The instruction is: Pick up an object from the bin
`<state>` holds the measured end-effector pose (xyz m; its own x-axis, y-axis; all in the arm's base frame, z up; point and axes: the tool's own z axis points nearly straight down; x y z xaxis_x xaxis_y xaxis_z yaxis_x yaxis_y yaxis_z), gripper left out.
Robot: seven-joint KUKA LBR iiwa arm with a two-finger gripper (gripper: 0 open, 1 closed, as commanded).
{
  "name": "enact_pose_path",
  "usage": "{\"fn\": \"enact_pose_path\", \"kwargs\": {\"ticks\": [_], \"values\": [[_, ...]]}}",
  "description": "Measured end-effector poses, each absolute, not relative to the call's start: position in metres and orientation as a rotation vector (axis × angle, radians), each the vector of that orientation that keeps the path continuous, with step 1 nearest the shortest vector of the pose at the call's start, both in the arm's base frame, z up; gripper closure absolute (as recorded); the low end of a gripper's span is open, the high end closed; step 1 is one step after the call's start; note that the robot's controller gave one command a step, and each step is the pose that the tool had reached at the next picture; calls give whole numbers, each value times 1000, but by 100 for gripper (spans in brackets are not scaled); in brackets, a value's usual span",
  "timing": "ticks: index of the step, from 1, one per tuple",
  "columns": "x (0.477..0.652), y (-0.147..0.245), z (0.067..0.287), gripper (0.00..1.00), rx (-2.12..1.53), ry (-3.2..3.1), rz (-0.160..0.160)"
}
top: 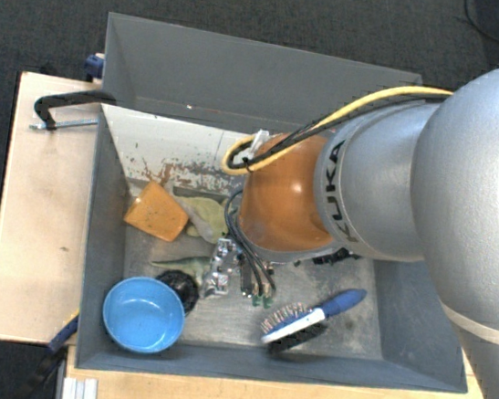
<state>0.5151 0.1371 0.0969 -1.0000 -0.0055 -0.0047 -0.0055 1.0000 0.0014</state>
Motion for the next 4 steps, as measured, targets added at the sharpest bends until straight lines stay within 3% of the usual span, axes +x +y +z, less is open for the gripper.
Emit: {"fn": "enact_pose_path", "kwargs": {"ticks": [1, 2, 3, 4], "values": [[515, 137, 97, 0, -10, 3139, 3], [516, 191, 85, 0, -220, 3119, -9], [513, 196, 82, 100, -229, 3126, 4], [513, 196, 82, 100, -229, 3126, 4]]}}
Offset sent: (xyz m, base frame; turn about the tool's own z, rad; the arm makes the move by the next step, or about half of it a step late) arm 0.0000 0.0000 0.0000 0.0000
